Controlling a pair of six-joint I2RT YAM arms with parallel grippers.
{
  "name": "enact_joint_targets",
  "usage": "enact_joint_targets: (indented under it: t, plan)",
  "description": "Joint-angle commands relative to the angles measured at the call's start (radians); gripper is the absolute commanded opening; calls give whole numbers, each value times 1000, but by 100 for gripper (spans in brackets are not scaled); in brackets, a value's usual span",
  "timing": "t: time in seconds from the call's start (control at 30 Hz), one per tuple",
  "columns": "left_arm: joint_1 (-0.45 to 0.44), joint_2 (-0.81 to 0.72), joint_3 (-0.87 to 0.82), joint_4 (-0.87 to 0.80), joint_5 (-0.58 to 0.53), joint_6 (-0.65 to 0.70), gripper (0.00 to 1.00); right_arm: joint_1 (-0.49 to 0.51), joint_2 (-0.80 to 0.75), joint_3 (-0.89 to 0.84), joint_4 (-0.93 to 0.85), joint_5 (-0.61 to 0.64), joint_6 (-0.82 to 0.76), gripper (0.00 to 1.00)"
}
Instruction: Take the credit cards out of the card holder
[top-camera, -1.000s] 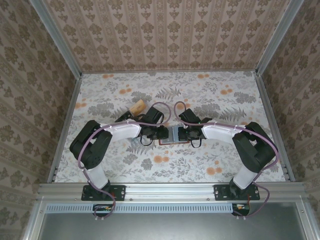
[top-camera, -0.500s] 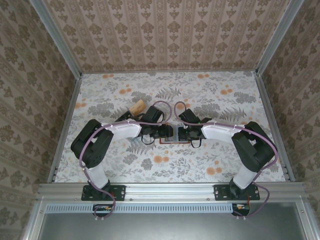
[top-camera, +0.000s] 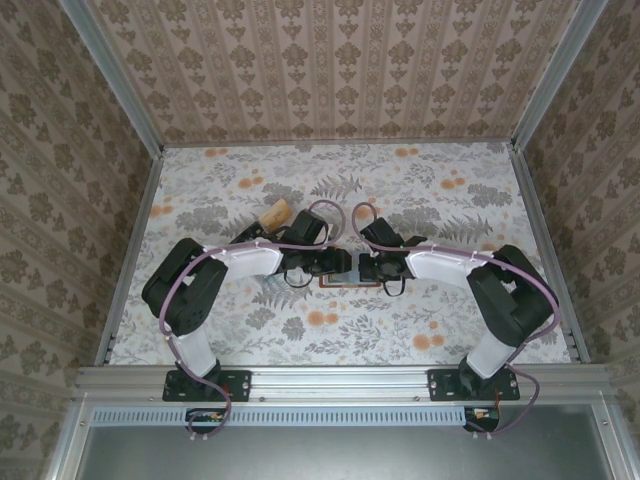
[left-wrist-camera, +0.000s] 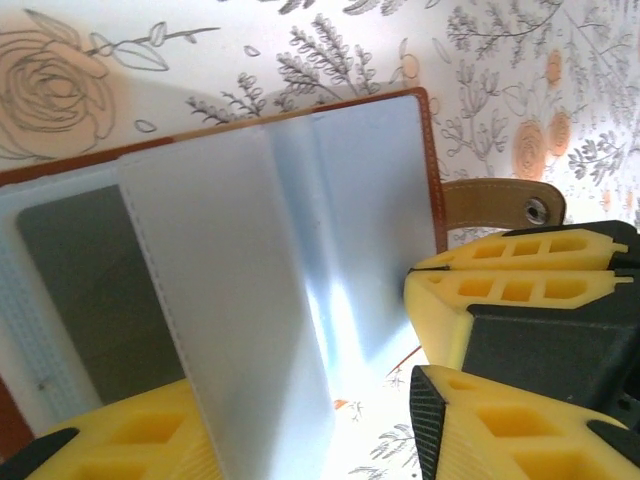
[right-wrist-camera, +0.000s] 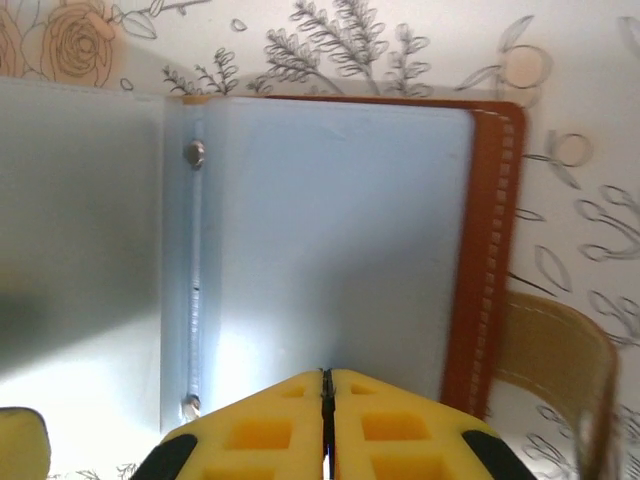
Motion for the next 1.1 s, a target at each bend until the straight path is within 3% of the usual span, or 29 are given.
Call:
enact_joint_targets:
  t: [0.0, 0.33, 0.6, 0.77, 1.07]
  plan:
    - [-12, 29, 63, 31, 50, -9, 47, -28, -102, -31, -4, 36, 37, 14]
    - [-47, 131, 165, 62, 104, -39, 46, -104, -286, -92, -29, 29, 48, 20]
    - [18, -39, 57, -23, 19, 18, 51, -96, -255, -59, 28, -84, 48, 27]
    - [63, -114, -11, -70, -13, 46, 48, -77, -189, -11, 44, -122, 40, 28]
    - [74, -72, -35, -48, -22, 26, 46, -50, -129, 49, 20, -101, 35, 29]
